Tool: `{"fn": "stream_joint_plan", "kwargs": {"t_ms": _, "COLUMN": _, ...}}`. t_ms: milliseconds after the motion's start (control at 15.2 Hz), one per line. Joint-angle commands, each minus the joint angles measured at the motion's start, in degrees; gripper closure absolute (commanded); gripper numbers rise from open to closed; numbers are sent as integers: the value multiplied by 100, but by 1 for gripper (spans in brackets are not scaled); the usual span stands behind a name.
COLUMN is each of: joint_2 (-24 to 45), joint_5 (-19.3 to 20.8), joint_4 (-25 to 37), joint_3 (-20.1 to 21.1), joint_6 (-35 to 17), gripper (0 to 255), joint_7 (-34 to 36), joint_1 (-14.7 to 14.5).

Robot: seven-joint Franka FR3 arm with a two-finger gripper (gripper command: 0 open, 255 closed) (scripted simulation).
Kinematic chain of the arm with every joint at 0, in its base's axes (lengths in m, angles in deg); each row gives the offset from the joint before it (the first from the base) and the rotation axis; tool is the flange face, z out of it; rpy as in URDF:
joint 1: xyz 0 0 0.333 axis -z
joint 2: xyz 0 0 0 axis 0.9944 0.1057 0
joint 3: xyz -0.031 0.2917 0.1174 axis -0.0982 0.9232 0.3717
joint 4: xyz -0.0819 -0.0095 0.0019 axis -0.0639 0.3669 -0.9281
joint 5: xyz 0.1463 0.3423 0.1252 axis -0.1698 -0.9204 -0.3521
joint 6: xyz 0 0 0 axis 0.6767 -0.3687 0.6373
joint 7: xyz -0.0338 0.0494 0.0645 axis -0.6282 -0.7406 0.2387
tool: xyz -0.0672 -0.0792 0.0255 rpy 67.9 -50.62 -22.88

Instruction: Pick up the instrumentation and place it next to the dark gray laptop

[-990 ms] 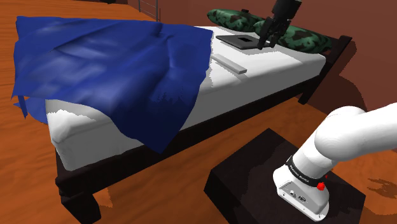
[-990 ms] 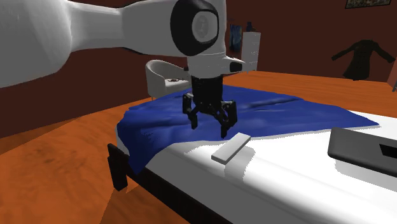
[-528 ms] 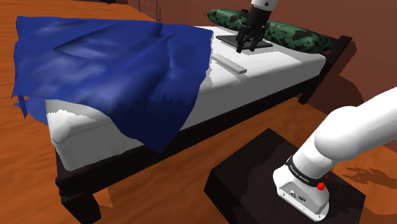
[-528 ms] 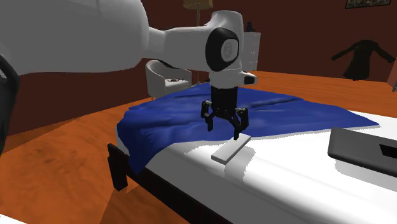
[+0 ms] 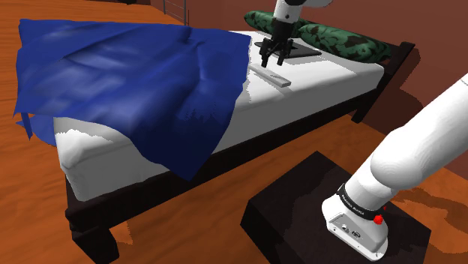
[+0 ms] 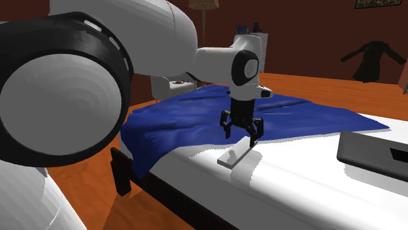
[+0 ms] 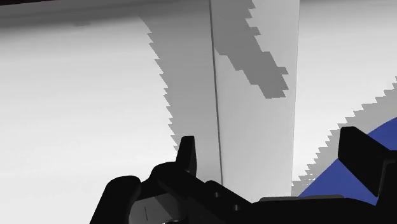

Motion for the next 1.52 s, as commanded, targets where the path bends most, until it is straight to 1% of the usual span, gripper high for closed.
{"fn": "stream_joint_plan", "kwargs": {"t_ms": 0, "joint_2": 89, "joint_5": -5, "joint_4": -67, "joint_3": -4, "joint_6": -151, "gripper": 0, "joint_7": -2, "joint_1": 2}}
{"fn": "stream_joint_plan", "kwargs": {"t_ms": 330, "joint_2": 138, "joint_5": -9, "joint_4": -367, "joint_3": -6, "joint_6": -500, "gripper": 0, "joint_7": -5, "joint_1": 2}}
{"fn": "stream_joint_plan", "kwargs": {"t_ms": 792, "joint_2": 139, "joint_5": -9, "joint_4": -365, "joint_3": -6, "joint_6": -499, "gripper": 0, "joint_7": -5, "joint_1": 2}}
{"fn": "stream_joint_plan", "kwargs": {"t_ms": 858, "joint_2": 139, "joint_5": -9, "joint_4": -365, "joint_3": -6, "joint_6": -499, "gripper": 255, "joint_7": -5, "joint_1": 2}}
{"fn": "stream_joint_plan", "kwargs": {"t_ms": 1452, "joint_2": 138, "joint_5": -9, "joint_4": -367, "joint_3": -6, "joint_6": -500, "gripper": 255, "joint_7": -5, "joint_1": 2}}
